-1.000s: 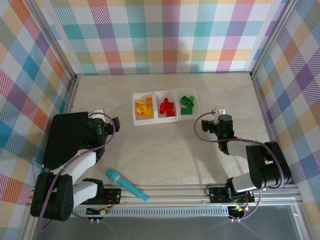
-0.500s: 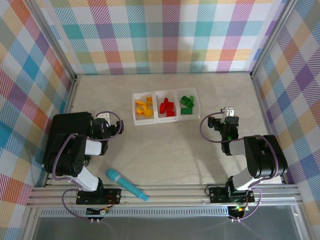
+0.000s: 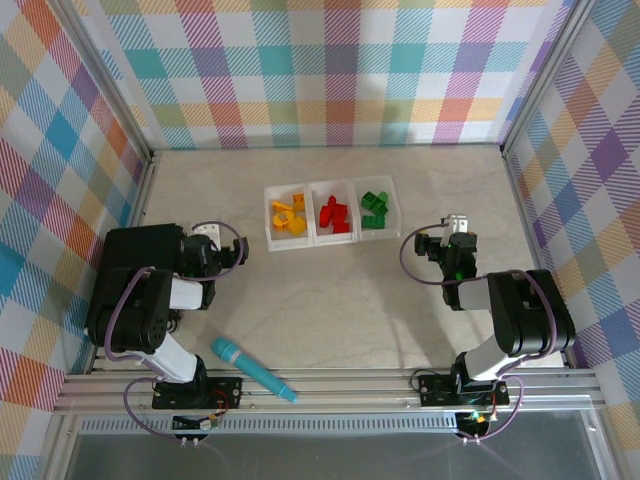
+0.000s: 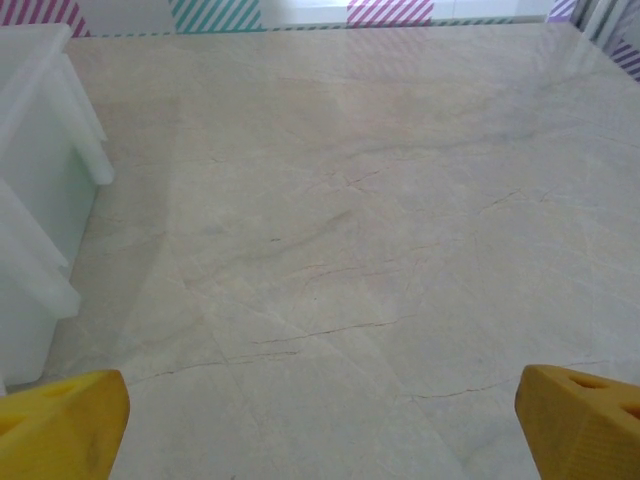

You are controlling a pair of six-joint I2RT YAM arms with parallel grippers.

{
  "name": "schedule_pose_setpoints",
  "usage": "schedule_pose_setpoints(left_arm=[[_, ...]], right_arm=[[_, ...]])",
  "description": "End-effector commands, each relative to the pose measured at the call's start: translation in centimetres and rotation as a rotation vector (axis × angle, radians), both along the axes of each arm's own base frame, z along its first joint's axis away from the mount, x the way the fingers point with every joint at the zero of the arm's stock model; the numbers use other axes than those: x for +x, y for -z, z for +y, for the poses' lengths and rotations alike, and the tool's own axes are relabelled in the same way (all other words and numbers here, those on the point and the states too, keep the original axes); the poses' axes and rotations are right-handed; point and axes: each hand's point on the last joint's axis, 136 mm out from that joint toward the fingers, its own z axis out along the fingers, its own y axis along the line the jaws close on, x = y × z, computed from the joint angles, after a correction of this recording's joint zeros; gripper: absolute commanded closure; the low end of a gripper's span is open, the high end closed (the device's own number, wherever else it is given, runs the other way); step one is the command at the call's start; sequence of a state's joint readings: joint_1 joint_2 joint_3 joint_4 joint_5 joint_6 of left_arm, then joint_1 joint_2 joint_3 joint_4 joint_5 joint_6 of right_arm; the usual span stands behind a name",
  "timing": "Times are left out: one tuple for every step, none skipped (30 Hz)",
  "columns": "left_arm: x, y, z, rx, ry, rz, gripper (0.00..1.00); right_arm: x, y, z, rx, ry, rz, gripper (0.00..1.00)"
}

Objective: Sort the legos into containers by color
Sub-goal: Reset both arms

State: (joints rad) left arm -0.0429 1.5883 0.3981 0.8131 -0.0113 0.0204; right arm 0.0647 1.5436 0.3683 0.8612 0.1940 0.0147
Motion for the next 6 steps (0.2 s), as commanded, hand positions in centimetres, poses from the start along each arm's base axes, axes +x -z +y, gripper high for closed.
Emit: schedule_pose_setpoints(left_arm=[[1.0,-1.81,-0.1,0.014,0.007,-0.06,0.0],[1.0,-1.86,-0.16,0.015,0.008,-0.061,0.0],[1.0,-1.81,-0.17,0.014,0.008,-0.06,0.0],[0.95,-1.76,-0.16,0.016,0.008,-0.059,0.0],[0.95,-1.74,-0.14,0.017,0.006,-0.058,0.0],[0.96,-1.82,-0.17,0.019,0.006,-0.06,0.0]], right_arm=[[0.96,-1.23,-0.04,0.042,-0.02,-0.028,0.01],[0.92,-1.17,-0.05,0.042,-0.02,-0.024,0.01],[0.94,-1.24,-0.02,0.042,-0.022,-0.028,0.01],[0.87,-1.15,-0.04,0.041,-0.021,-0.025,0.01],[0.88,-1.25,-0.05,0.041,-0.021,-0.029,0.01],[0.84,-1.27,-0.06,0.041,-0.021,-0.031,0.01]])
